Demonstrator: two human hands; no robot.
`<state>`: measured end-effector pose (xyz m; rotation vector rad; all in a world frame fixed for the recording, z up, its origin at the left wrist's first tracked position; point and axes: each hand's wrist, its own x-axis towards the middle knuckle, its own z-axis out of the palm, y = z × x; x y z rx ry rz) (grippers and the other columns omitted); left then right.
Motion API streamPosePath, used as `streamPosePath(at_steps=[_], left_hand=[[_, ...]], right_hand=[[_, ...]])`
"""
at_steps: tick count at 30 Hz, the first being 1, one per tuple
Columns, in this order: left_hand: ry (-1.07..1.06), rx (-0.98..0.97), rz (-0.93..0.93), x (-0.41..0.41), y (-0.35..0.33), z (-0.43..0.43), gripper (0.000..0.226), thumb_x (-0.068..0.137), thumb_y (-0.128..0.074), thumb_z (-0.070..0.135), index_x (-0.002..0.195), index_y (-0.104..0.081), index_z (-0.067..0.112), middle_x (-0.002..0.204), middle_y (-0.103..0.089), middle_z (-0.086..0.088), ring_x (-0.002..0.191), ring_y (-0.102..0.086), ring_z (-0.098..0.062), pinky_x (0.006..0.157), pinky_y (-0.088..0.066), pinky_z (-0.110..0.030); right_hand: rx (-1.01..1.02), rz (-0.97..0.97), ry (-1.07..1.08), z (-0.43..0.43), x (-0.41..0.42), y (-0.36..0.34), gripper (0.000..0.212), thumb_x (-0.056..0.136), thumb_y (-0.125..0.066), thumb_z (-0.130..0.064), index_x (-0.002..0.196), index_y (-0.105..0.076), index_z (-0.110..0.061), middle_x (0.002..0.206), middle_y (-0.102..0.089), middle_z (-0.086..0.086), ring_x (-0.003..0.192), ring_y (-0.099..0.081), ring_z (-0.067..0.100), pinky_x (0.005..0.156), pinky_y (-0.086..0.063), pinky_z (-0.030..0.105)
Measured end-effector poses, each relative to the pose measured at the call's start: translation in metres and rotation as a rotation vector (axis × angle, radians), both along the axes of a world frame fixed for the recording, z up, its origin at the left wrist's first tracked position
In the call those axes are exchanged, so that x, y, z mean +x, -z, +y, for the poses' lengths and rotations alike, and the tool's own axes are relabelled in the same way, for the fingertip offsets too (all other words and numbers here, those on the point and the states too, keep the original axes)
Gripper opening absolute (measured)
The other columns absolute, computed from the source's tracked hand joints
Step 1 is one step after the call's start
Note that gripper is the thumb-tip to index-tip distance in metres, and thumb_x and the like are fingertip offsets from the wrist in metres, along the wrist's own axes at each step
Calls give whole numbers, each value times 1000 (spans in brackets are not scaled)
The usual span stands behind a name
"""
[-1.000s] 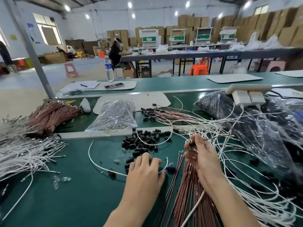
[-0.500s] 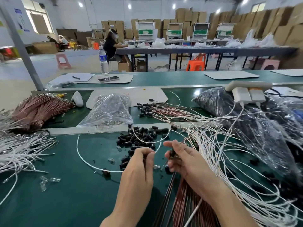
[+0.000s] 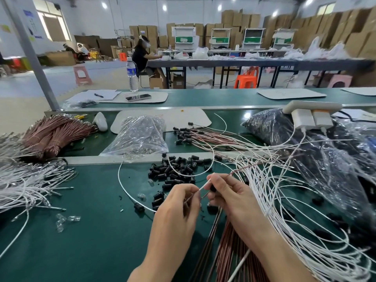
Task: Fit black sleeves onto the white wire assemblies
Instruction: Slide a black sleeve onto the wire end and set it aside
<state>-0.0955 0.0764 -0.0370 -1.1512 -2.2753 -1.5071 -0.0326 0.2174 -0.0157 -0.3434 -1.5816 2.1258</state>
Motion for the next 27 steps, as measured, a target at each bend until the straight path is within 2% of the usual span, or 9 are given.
streamPosePath(at_steps=[3,7,10,13,17,19,21,25,27], left_hand=[[11,21,6,0,-2,-1,4,98,-53,39,98,-57,40,86,-59,15,65,-55,-11,56,-39,-14],[47,17,-27,-3,0,-4,13,98,-60,26,98,-59,40,76,-53,16,59,-46,-8,55,-32,-11],[89,3,-54,-3,2,-4,17,98,-62,22,99,-61,39,73,-53,17,58,-47,-6,54,-32,-9],[113,-16,-25,-2,2,-4,15,97,-61,27,98,-59,42,73,-54,18,58,-48,-5,54,-33,-9],[133,-32,2,-2,4,-3,8,95,-57,36,97,-58,44,75,-57,13,58,-51,-12,52,-38,-15],[144,-31,9,-2,5,-3,8,96,-58,35,98,-58,43,76,-58,10,60,-52,-15,53,-43,-24],[150,-25,17,0,5,-3,7,96,-58,35,98,-58,42,76,-58,10,60,-53,-15,54,-44,-27],[133,-15,7,0,3,-4,5,96,-57,36,97,-58,41,74,-56,9,58,-50,-13,52,-40,-20],[120,-21,2,0,3,-4,10,96,-60,31,96,-58,40,73,-55,13,58,-49,-8,52,-35,-13]], right_hand=[[-131,31,18,3,-1,2,38,73,-74,-40,97,-78,-10,88,-75,13,67,-68,14,62,-57,20],[-262,43,1,8,1,2,28,85,-63,-34,91,-81,-14,88,-74,12,65,-67,11,60,-57,19],[-265,-14,32,9,2,0,26,84,-63,-40,82,-81,-21,79,-72,7,58,-62,10,53,-55,20],[-265,-40,57,9,2,0,28,80,-65,-44,79,-78,-19,72,-67,6,58,-60,12,53,-55,22],[-263,-37,70,10,2,0,29,77,-67,-47,79,-77,-20,64,-60,3,55,-60,12,52,-55,24],[-277,-35,74,10,2,0,29,77,-68,-46,82,-75,-18,63,-55,0,52,-55,10,48,-52,22],[-306,-37,66,10,1,1,32,78,-67,-43,89,-73,-14,67,-56,-1,51,-52,7,47,-49,19],[-388,-66,12,12,2,3,43,92,-57,-42,109,-71,-5,70,-56,-1,57,-49,6,54,-46,19],[-441,-60,-32,14,4,2,40,98,-52,-35,109,-77,-6,72,-58,1,61,-52,7,59,-49,21]])
